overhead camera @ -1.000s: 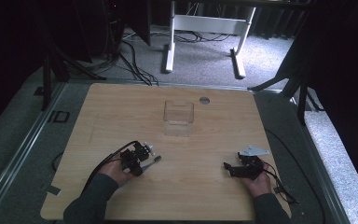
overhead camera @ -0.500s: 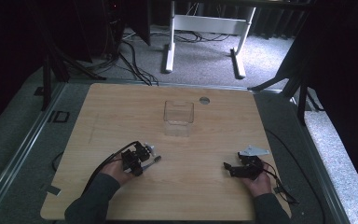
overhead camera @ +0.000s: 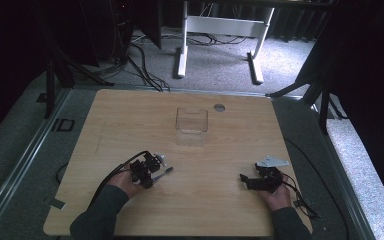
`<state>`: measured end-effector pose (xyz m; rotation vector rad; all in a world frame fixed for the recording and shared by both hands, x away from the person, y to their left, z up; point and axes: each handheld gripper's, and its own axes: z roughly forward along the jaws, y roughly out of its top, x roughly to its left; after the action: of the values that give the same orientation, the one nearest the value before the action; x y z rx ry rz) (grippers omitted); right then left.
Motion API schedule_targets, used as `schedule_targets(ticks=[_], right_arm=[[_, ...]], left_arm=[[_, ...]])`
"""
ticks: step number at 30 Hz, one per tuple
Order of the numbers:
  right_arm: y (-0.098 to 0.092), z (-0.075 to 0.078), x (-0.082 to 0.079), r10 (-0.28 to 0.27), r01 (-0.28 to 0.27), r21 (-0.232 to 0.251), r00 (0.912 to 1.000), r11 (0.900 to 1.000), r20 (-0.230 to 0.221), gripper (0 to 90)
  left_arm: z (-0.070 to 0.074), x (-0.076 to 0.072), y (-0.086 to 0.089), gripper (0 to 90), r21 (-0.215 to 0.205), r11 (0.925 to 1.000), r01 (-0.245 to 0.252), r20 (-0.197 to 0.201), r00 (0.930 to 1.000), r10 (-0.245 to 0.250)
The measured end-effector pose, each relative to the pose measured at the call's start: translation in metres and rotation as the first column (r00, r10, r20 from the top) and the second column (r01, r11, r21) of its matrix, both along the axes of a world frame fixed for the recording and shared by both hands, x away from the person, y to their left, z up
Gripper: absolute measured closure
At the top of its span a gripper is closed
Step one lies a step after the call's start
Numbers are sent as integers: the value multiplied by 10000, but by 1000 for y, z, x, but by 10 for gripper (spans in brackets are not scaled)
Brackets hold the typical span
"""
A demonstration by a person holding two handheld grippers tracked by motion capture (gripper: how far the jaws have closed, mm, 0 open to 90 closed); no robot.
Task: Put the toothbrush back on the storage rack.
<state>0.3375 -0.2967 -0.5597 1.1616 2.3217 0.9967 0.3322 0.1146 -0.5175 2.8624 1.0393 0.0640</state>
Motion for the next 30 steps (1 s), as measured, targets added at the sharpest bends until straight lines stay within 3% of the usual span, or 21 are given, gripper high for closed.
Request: schedule_targets(ticks=[7, 23, 30], right_arm=[[0, 0, 0, 0, 0, 1, 10000, 10000, 1, 187], [0, 0, 0, -5, 5, 1, 10000, 10000, -7, 187], [0, 0, 0, -2, 2, 0, 10000, 10000, -1, 187]], left_arm=[[1, 1, 5, 792, -275, 9996, -101, 0, 9999, 101], [19, 1, 14, 792, -879, 9949, -493, 819, 9950, 566], [23, 0, 16, 792, -1066, 9925, -601, 975, 9927, 706]])
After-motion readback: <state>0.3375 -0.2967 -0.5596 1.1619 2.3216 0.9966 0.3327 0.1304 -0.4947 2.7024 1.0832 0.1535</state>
